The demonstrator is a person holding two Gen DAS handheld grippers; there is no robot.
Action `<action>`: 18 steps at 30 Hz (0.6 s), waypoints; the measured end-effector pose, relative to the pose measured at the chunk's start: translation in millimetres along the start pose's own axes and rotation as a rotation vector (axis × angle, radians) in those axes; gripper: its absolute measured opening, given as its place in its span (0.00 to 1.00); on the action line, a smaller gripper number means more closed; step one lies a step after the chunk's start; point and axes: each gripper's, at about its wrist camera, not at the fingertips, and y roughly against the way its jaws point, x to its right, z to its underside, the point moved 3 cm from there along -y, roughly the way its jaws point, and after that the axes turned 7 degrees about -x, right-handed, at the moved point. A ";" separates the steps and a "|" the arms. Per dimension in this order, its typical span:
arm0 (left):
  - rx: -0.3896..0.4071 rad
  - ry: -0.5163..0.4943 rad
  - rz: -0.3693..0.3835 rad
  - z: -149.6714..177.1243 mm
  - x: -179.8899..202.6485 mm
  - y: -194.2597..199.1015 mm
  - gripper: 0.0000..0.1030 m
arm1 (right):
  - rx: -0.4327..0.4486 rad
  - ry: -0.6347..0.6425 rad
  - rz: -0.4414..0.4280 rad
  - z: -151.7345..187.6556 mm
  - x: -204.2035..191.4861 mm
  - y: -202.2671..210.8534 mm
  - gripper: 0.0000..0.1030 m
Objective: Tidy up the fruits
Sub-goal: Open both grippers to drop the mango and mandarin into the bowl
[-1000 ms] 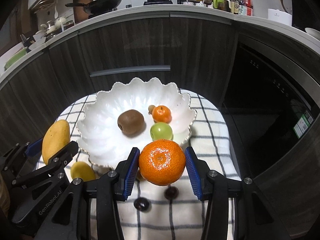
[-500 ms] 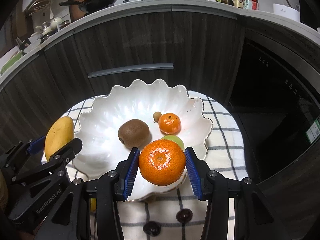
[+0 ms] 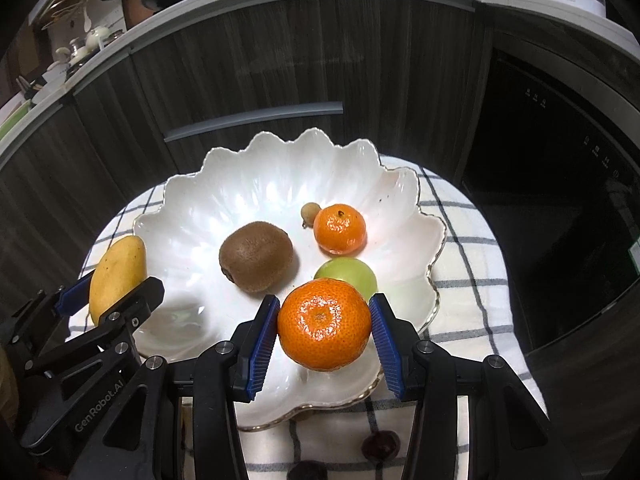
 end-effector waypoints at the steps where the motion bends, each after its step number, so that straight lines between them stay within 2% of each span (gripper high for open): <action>1: -0.005 0.003 0.005 0.0 0.1 -1.3 0.55 | -0.004 0.002 0.001 0.0 -0.1 -1.8 0.46; 13: -0.078 -0.007 0.013 6.0 3.4 -15.7 0.56 | -0.010 0.010 0.005 -0.4 1.5 -3.7 0.49; 15: -0.057 -0.004 0.003 7.0 2.8 -11.1 0.68 | 0.002 0.013 0.013 -0.8 1.7 -0.9 0.59; 16: -0.048 -0.003 -0.010 7.0 2.3 -9.0 0.74 | 0.011 0.013 0.019 -1.2 2.3 1.5 0.61; 18: -0.036 -0.002 -0.025 5.5 0.7 -5.5 0.78 | 0.021 0.011 0.032 -2.0 3.9 4.9 0.65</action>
